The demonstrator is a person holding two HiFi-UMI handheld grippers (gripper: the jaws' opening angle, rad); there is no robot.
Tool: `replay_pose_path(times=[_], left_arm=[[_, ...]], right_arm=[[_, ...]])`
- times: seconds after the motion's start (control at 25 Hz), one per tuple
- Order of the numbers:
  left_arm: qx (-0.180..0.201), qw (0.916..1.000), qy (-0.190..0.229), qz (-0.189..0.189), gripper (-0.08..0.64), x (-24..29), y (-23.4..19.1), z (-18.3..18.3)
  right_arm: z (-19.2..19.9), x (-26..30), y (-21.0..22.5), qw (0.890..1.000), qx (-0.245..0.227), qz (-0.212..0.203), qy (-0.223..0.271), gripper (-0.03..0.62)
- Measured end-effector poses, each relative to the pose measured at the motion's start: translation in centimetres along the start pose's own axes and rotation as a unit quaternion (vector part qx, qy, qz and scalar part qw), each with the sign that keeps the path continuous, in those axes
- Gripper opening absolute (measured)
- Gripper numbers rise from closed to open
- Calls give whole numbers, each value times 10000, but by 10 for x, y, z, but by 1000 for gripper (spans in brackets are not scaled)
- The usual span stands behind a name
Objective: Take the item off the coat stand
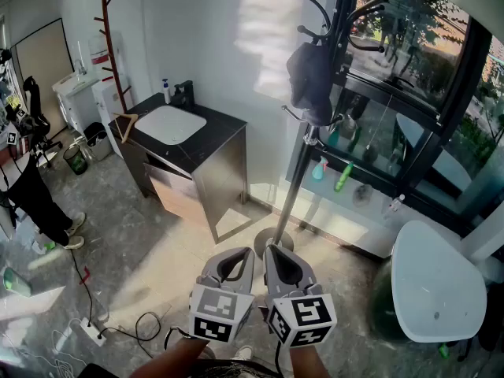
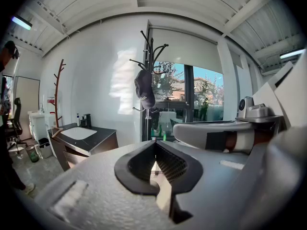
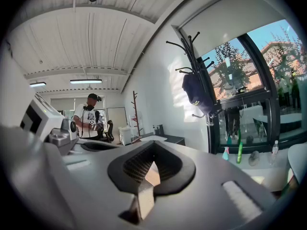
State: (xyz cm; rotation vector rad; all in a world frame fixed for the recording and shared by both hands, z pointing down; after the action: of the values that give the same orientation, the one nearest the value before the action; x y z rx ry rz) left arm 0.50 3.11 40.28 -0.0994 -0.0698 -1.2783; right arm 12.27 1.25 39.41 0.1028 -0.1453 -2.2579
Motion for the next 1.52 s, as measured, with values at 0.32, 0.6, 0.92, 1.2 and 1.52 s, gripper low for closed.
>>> replay_pose_path(times=[0.32,0.6,0.92,1.2,1.52], left_arm=[[-9,10000,-16,-27,-3,-4,3,-3],[-26,9999,-42,115,-3,7,-14,0],[-152,9988,62,467,-3,45,-66,-7],[-188,9956,171,907,-3,79,-114,-18],[-107,9899,185,1401,-4,108,-162,-33]], right_arm=[[-5,-5,-2,9999,4,11,128,6],[6,13,-4,9998,52,151,74,6],[9,65,-10,9987,-186,481,-40,6],[2,119,-13,9952,-391,894,22,6],[-15,163,-12,9872,-558,1475,233,6]])
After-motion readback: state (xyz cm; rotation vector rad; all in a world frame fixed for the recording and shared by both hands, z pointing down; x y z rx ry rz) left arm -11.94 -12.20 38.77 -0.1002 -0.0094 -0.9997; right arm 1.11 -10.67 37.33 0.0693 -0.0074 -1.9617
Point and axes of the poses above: the fingertips, and each gripper's own axes: x forward along the fingers, y to its right, z out of its underside, the point moved 8 cm from there along -x, backward along the fingers, and after that the axes turned 10 degrees about y, right-handed, at the moved point
